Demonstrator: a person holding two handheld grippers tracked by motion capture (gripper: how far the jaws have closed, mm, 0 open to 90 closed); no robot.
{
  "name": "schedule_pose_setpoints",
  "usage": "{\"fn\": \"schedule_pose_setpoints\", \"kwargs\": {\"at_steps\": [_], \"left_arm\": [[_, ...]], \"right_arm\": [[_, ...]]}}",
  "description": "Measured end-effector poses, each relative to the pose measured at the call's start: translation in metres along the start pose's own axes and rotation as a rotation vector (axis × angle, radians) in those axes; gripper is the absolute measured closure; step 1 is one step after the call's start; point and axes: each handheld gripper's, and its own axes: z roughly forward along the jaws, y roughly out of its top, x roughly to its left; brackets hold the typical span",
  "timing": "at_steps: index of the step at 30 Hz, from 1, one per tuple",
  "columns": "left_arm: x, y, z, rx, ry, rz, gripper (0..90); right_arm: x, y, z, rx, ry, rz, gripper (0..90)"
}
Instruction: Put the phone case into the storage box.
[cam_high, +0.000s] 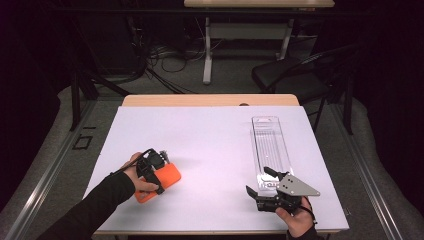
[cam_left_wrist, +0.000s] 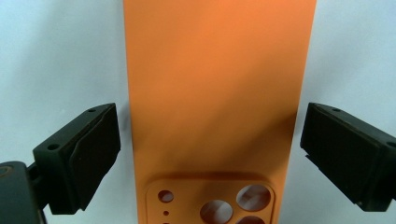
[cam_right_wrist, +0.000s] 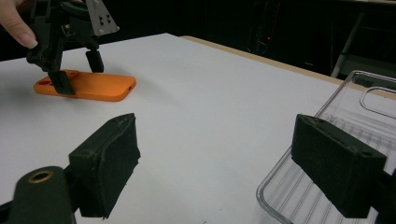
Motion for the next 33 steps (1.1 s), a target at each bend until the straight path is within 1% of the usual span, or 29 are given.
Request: {"fn": "schedule_pose_setpoints", "kwargs": {"at_steps": [3,4,7,10,12,13,17,19,21,22,23,26,33], "left_arm": [[-0.001,0.001,0.0016,0.004,-0.001,0.0,5.1],[-0.0005,0.0014,0.0017,0.013,-0.004,0.008,5.1],[-0.002,0.0024,0.0038,0.018,-0.007,0.005,5.4],[-0.0027,0.0031,0.005,0.021,-0.007,0.005,7.2],[-0.0023,0.0037,0.005,0.023,-0.002,0.014,8.1],[-0.0025,0.0039,0.0052,0.021,-0.002,0.008,8.4],[-0.0014,0.0037,0.0047,0.024,-0.003,0.01,10.0],[-0.0002,0.0031,0.004,0.014,0.0,0.008,12.1],[0.001,0.0021,0.0031,0.006,-0.006,-0.001,14.8],[0.001,0.0015,0.0032,-0.001,-0.013,-0.011,14.9],[0.0011,0.0013,0.0033,-0.004,-0.015,-0.013,15.0],[0.0,0.0018,0.0035,0.006,-0.003,-0.004,15.0],[0.0004,0.0011,0.0037,0.0,-0.007,-0.005,14.9]], "right_arm": [[0.0002,-0.0002,0.0001,0.001,0.0,0.004,14.1],[0.0002,-0.0003,0.0002,0.001,0.0,0.004,14.1],[0.0001,-0.0003,0.0001,0.001,0.0,0.002,14.1],[-0.0002,-0.0005,0.0003,0.002,0.0,0.003,14.1],[-0.0003,-0.0006,0.0004,0.002,-0.002,0.002,14.1],[-0.0003,-0.0006,0.0004,0.003,-0.001,0.002,14.1],[-0.0003,-0.0009,0.0008,0.001,-0.001,0.003,14.1],[-0.0002,-0.0009,0.0009,0.001,0.0,0.003,14.1],[-0.0003,-0.001,0.001,0.003,0.001,0.003,14.1],[-0.0003,-0.001,0.0011,0.003,0.001,0.003,14.1],[-0.0002,-0.0011,0.001,0.004,0.002,0.004,14.1],[-0.0002,-0.0012,0.0012,0.004,0.002,0.005,14.1],[-0.0002,-0.0013,0.0013,0.005,0.002,0.007,14.1]]}}
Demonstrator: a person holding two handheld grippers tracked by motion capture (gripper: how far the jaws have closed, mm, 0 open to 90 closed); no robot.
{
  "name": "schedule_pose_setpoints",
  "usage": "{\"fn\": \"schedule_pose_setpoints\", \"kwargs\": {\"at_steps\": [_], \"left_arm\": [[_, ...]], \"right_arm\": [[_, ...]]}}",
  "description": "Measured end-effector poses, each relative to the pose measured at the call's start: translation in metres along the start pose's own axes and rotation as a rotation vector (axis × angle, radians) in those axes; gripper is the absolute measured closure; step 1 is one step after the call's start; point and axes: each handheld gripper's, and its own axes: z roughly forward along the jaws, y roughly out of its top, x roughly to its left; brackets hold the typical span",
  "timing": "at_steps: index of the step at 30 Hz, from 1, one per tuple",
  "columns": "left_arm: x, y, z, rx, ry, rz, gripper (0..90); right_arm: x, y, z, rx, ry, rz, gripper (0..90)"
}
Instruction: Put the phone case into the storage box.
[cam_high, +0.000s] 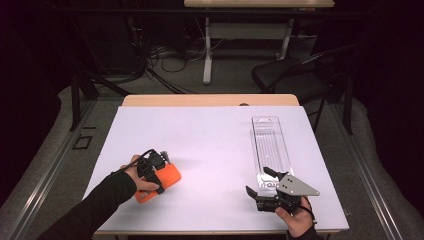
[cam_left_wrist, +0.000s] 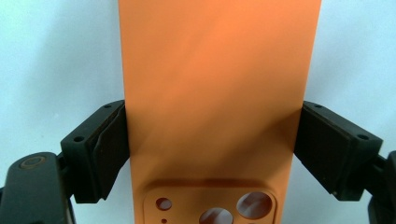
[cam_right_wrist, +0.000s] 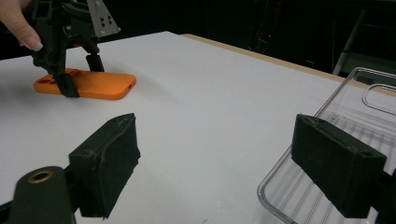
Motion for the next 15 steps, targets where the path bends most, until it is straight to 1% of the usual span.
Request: {"fn": "schedule_pose_setpoints", "kwargs": {"at_steps": [2,8,15], "left_arm": [[-0.0005,-0.0002,0.0002,-0.003,0.006,0.003,15.0],[-0.0006,0.0002,0.0,0.0,0.005,0.007,15.3],[-0.0007,0.0009,-0.0007,0.011,0.006,0.013,15.9]], "right_arm": [[0.0,-0.0001,0.0001,-0.002,0.0,-0.002,14.1],[0.0,-0.0001,0.0,-0.002,0.0,-0.004,14.1],[-0.0004,-0.0003,-0.0003,0.003,0.001,-0.004,14.1]]}}
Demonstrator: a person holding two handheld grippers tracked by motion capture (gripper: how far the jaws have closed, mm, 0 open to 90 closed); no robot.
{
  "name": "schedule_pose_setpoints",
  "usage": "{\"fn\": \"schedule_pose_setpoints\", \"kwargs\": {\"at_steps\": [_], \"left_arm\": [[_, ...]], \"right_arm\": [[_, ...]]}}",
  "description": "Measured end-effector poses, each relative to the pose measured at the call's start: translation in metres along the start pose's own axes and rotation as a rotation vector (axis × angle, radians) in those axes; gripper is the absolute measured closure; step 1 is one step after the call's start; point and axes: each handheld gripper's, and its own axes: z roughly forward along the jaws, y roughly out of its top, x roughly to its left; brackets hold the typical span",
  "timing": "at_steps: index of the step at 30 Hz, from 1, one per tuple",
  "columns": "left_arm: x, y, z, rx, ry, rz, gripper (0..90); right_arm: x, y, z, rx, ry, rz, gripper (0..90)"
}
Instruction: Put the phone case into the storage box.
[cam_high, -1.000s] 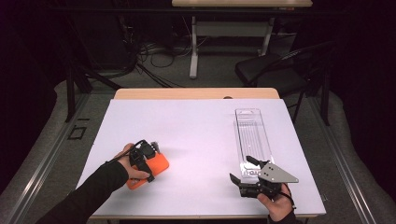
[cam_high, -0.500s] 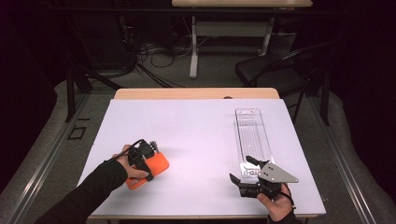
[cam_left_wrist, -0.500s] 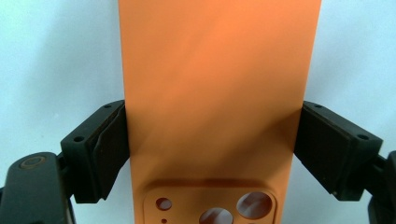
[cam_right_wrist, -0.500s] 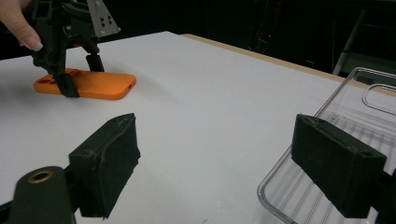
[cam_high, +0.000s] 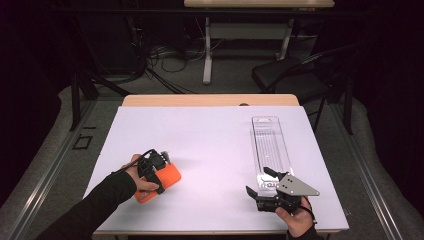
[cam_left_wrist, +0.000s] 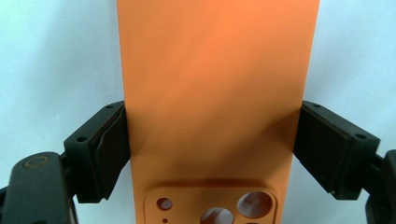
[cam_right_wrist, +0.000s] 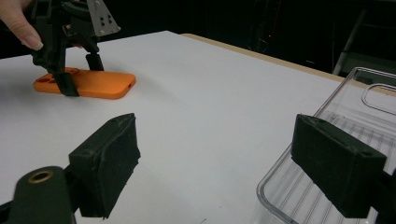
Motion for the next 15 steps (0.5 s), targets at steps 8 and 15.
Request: {"fn": "schedule_pose_setpoints", "kwargs": {"at_steps": [8,15], "left_arm": [[0.0002,-0.0007,0.0001,-0.008,-0.001,0.017,15.9],[-0.0001,-0.0012,0.0003,-0.016,-0.002,0.007,16.0]], "right_arm": [[0.0004,-0.0002,0.0001,0.002,-0.001,0.001,14.1],[0.0004,-0.0004,0.0003,0.004,0.0,-0.001,14.1]]}}
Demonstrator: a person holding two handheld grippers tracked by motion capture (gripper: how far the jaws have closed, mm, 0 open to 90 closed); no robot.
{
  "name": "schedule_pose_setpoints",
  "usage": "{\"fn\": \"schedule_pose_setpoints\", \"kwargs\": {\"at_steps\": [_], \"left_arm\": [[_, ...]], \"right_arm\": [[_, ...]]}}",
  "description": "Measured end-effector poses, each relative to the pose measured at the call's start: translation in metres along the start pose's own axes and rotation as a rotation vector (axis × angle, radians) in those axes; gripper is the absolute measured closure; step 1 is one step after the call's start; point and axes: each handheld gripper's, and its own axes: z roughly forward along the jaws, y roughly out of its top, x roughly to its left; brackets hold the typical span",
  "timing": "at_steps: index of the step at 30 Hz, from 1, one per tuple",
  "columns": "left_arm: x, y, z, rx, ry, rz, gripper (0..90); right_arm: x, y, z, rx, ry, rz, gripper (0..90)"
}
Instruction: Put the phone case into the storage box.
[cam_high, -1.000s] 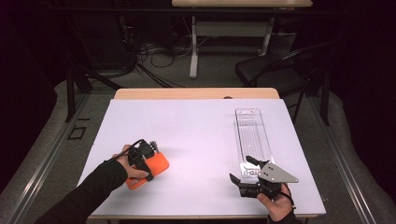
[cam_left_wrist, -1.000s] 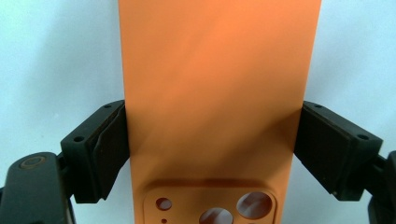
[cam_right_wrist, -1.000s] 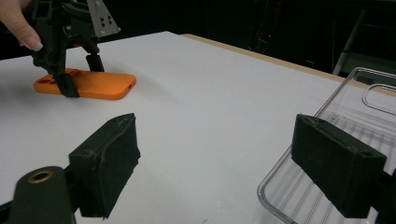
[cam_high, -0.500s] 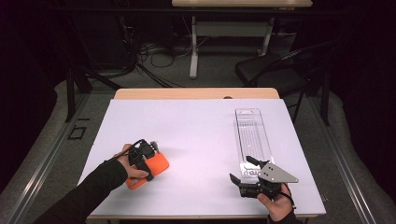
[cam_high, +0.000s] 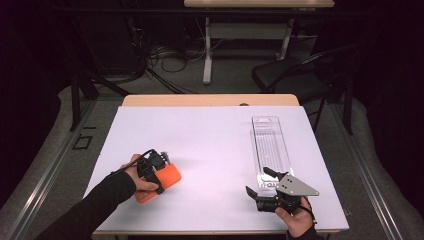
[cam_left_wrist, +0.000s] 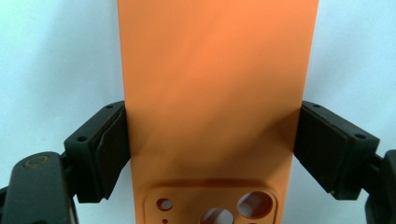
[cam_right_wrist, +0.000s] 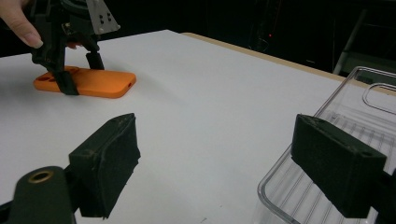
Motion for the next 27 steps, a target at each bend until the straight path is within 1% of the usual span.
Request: {"fn": "schedule_pose_setpoints", "kwargs": {"at_steps": [6,15,17,19,23,27], "left_arm": [[0.0,0.001,-0.001,0.013,0.0,0.013,16.1],[0.0,0.001,-0.001,0.015,0.0,0.008,16.2],[0.0,0.002,-0.002,0.014,-0.009,0.008,16.2],[0.001,0.001,-0.003,0.004,-0.017,-0.007,16.2],[0.003,-0.001,-0.008,-0.004,-0.033,-0.007,16.2],[0.004,-0.003,-0.014,-0.009,-0.043,-0.02,16.3]], "right_arm": [[0.0,0.0,0.0,0.003,0.002,-0.003,14.1],[0.0,0.0,0.0,0.001,0.001,-0.002,14.1],[0.0,0.0,0.0,0.0,0.001,0.0,14.1],[0.0,0.0,0.0,0.001,0.0,-0.001,14.1],[0.0,0.0,0.0,0.001,-0.001,-0.001,14.1],[0.0,0.0,0.001,0.003,0.0,-0.001,14.1]]}}
